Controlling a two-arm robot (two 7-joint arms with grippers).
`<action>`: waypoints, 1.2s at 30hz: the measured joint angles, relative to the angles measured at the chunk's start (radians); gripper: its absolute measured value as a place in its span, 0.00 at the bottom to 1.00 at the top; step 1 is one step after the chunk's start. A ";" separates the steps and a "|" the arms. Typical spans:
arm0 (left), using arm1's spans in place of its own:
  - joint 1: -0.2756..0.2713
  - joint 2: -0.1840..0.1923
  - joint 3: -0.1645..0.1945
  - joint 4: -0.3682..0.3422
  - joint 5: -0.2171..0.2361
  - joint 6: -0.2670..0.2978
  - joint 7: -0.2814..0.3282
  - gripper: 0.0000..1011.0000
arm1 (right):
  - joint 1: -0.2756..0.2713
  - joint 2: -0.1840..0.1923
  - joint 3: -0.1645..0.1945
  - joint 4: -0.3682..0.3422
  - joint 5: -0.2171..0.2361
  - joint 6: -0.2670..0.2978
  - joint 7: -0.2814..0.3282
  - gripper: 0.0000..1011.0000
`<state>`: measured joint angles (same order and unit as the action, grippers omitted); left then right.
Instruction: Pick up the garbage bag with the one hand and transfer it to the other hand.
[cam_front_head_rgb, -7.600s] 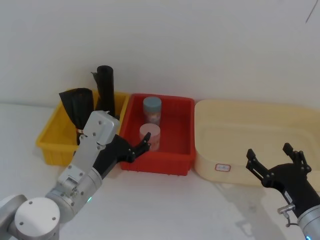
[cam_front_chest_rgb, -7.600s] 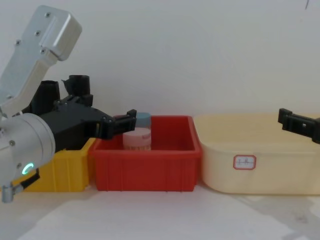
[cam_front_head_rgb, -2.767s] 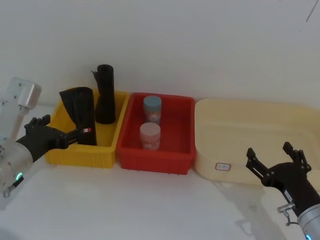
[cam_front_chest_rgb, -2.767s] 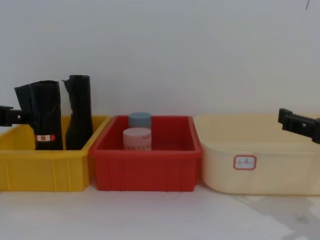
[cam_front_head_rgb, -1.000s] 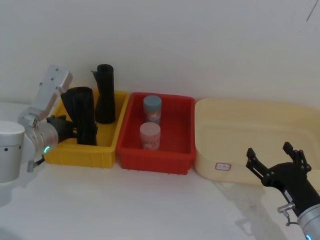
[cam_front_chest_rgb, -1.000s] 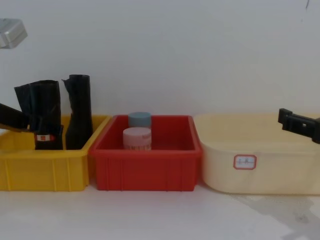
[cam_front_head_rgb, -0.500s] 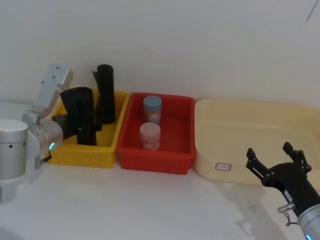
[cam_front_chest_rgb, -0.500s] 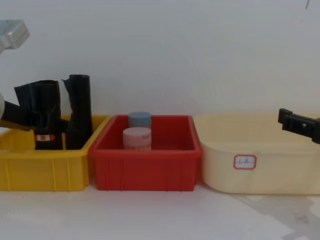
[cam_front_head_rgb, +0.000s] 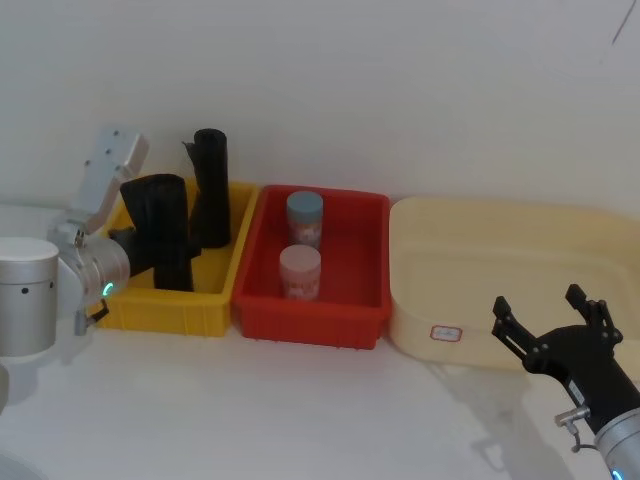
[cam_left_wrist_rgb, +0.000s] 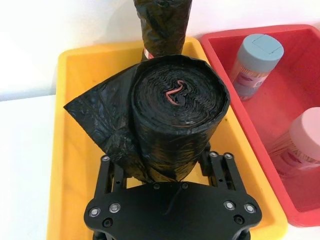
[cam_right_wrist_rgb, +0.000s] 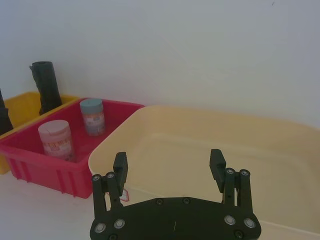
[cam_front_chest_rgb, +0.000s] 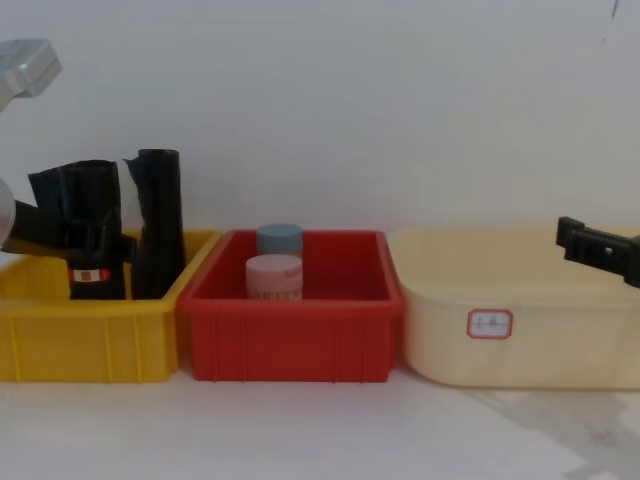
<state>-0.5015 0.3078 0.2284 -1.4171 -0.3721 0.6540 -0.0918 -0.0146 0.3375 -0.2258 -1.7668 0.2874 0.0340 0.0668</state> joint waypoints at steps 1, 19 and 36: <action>0.000 -0.001 0.000 0.001 0.000 -0.001 0.000 0.71 | 0.000 0.000 0.000 0.000 0.000 0.000 0.000 0.99; -0.003 -0.005 -0.002 0.008 -0.002 -0.006 -0.003 0.42 | 0.006 -0.002 -0.001 0.006 -0.004 -0.001 0.001 0.99; -0.004 -0.006 -0.002 0.009 -0.001 -0.007 -0.004 0.40 | 0.116 0.005 -0.055 0.031 -0.040 0.070 0.074 0.99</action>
<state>-0.5059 0.3020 0.2266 -1.4078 -0.3736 0.6468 -0.0956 0.1018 0.3420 -0.2806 -1.7360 0.2478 0.1037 0.1412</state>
